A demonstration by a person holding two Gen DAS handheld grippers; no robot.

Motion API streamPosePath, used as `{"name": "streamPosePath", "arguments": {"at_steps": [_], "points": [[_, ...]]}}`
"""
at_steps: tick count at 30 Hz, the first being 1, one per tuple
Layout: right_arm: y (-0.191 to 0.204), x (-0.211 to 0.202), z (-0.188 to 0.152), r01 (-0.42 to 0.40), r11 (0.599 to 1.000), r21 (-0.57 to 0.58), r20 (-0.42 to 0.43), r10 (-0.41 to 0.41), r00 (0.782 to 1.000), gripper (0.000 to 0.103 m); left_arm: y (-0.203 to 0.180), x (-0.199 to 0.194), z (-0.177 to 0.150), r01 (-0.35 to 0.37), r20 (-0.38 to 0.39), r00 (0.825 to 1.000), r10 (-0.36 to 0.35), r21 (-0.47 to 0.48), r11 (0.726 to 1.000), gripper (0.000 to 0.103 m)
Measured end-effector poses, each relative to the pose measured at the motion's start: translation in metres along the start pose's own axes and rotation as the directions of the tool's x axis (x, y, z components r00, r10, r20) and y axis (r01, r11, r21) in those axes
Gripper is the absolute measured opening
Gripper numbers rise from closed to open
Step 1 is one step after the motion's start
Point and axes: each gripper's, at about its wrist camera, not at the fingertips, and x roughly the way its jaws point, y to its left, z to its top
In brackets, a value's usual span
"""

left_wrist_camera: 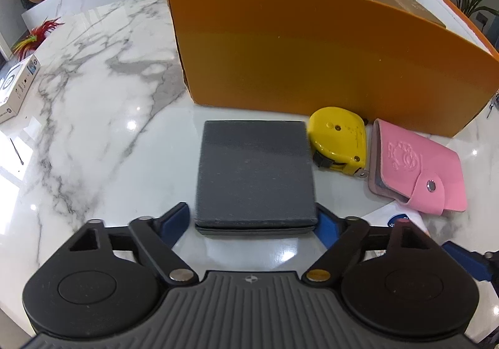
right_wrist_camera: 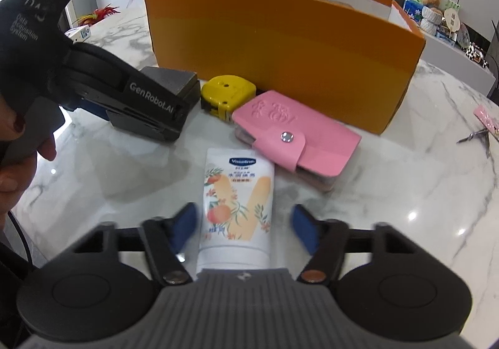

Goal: Organize objects
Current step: 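Lift the grey box with the left tool while the right tool lifts the lotion tube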

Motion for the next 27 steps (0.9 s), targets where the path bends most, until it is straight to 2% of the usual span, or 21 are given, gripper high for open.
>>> {"name": "streamPosePath", "arguments": {"at_steps": [3,17,27], "points": [[0.0,-0.001,0.001,-0.006,1.0,-0.016,0.003,0.006,1.0,0.049,0.0,-0.001,0.001,0.0,0.001,1.0,0.0,0.002,1.0,0.088],[0.003,-0.002,0.002,-0.022,0.999,-0.047,0.007,0.022,1.0,0.048,0.002,0.0,0.0,-0.014,-0.008,1.0,0.014,0.001,1.0,0.087],[0.002,-0.016,0.007,-0.083,0.996,-0.012,0.019,0.083,0.996,0.048,0.0,-0.019,-0.004,-0.031,0.027,0.999,0.03,0.028,0.999,0.087]]}}
